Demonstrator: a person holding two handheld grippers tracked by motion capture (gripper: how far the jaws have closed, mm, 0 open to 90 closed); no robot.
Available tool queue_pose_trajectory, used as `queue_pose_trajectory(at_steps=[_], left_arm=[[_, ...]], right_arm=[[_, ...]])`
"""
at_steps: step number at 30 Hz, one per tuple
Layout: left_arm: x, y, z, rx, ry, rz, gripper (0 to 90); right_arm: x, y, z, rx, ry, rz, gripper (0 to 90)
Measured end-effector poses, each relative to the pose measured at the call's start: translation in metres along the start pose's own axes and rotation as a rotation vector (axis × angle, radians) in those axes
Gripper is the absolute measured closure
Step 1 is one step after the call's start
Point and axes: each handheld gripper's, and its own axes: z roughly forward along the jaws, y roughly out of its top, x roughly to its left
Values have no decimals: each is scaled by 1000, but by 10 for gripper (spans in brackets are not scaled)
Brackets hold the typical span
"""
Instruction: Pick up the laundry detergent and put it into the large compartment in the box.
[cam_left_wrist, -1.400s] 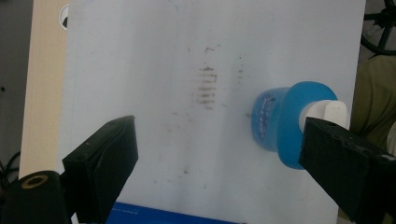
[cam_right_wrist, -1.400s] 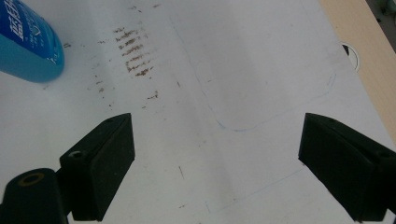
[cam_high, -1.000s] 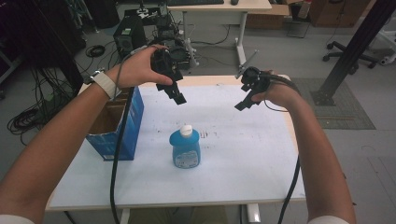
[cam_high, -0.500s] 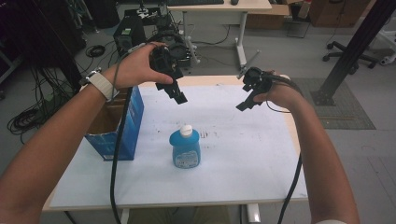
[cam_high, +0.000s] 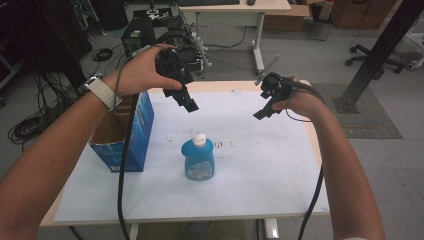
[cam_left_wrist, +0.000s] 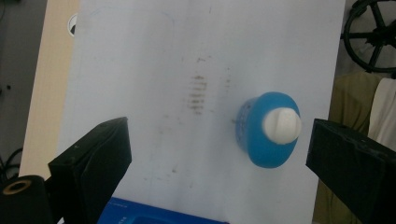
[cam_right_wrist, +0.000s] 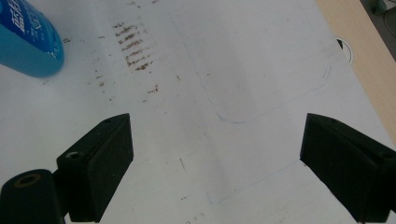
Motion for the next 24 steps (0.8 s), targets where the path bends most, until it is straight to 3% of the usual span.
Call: queue_pose_trajectory(at_steps=[24], left_arm=[[-22,0,3,-5,-9,44,64]], right_arm=[[1,-2,-2,-1,-1,7,92]])
